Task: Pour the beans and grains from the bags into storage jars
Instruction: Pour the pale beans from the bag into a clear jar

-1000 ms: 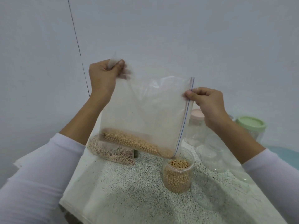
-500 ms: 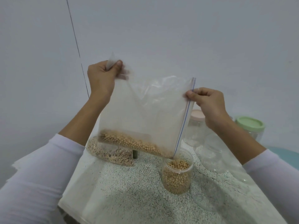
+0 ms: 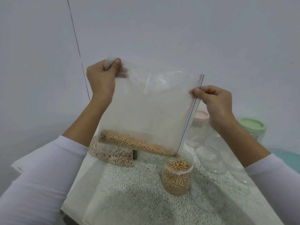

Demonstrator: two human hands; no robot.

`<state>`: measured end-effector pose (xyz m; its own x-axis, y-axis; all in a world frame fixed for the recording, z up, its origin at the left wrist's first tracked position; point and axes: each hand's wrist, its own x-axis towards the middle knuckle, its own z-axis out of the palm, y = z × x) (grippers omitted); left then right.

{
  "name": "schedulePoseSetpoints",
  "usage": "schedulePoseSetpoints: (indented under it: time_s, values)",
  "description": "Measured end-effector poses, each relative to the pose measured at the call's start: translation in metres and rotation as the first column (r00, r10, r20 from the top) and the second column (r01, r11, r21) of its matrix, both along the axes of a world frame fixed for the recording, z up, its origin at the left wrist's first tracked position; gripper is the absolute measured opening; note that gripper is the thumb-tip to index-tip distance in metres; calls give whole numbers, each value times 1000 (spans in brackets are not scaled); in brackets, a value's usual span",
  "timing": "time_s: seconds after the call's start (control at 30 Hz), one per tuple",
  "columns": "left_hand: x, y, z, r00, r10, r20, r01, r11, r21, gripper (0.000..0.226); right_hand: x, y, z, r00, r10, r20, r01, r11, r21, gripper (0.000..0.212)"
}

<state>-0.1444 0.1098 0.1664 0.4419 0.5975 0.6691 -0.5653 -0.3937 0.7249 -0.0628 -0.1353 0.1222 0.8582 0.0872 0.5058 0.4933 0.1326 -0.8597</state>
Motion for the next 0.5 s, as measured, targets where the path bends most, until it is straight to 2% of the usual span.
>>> schedulePoseSetpoints:
  time_s: [0.1,0.23,0.33,0.43,0.5]
  values:
    - [-1,-3,1,999,-22,-31,24,998,64,19,-1,1,1,999,41,-15,-42,997,-67,15]
    - [-3,-2,1,999,0,42,0,1000,-6,18,-3,0,1,1000,18,16,-18,1000,2,14]
    - [-3,-5,1,1000,-4,-4,4,999,49,20,-7,1,0,995,98,-11,-99,989,-112,11]
    - [-6,-5,0,999,-19,38,18,1000,11,19,-6,-2,1,999,47,8,-46,998,-42,9]
    - [-7,-3,0,999,-32,1,32,999,43,19,-5,-3,1,999,46,6,-46,998,-51,7]
